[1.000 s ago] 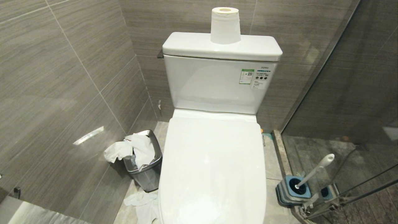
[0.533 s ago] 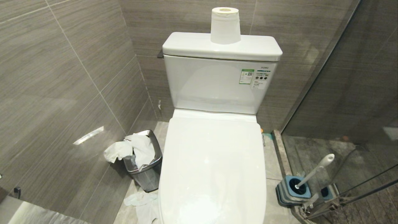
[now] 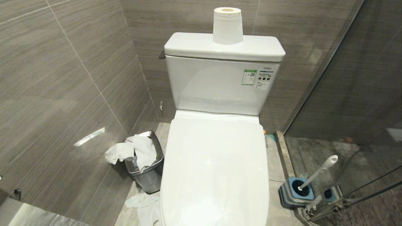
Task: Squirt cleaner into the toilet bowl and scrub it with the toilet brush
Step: Use the left hand to lift the toilet lid slightly
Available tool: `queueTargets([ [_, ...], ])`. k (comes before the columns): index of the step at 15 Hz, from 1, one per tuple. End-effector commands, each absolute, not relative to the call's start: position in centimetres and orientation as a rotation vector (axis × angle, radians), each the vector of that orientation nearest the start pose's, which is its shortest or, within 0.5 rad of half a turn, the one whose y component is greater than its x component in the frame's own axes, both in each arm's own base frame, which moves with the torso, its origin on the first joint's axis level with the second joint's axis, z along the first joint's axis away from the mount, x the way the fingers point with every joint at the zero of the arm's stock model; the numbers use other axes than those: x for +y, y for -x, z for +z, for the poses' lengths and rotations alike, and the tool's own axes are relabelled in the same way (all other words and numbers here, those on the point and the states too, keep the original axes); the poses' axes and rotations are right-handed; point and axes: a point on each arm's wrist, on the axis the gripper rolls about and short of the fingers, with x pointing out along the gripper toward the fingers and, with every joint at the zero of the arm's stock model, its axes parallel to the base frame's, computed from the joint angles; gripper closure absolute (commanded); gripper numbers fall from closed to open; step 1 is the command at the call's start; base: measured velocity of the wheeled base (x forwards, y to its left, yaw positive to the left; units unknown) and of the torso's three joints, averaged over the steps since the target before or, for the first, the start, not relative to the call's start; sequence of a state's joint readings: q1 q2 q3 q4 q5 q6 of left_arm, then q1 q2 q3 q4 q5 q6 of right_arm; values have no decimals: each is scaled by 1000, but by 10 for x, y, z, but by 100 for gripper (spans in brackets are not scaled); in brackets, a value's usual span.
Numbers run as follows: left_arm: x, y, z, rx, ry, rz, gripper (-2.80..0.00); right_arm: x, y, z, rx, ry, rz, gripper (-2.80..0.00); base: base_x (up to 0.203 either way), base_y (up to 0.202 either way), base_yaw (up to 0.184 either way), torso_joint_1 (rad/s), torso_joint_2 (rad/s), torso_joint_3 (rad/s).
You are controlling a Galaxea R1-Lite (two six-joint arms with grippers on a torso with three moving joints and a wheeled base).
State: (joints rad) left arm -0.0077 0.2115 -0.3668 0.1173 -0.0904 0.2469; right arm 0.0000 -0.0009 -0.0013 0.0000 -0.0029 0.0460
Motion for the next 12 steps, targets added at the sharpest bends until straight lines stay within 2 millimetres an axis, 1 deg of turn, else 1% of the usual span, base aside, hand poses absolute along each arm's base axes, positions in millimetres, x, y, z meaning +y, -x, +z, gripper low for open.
queueTargets([
  [1, -2, 9, 202, 9, -247, -102, 0, 0, 23, 76, 0, -46, -3, 0, 0, 0, 0, 0, 0, 0],
  [4, -2, -15, 237, 37, -246, -108, 0, 0, 23, 76, -1, -46, -2, 0, 0, 0, 0, 0, 0, 0],
  [6, -3, -32, 251, 69, -245, -116, 0, 0, 23, 76, 0, -46, -2, 0, 0, 0, 0, 0, 0, 0],
  [9, -3, -66, 261, 139, -241, -137, 0, 0, 23, 76, 0, -46, -2, 0, 0, 0, 0, 0, 0, 0],
  [12, -6, -101, 264, 187, -236, -184, 0, 0, 23, 76, -2, -46, -2, 0, 0, 0, 0, 0, 0, 0],
])
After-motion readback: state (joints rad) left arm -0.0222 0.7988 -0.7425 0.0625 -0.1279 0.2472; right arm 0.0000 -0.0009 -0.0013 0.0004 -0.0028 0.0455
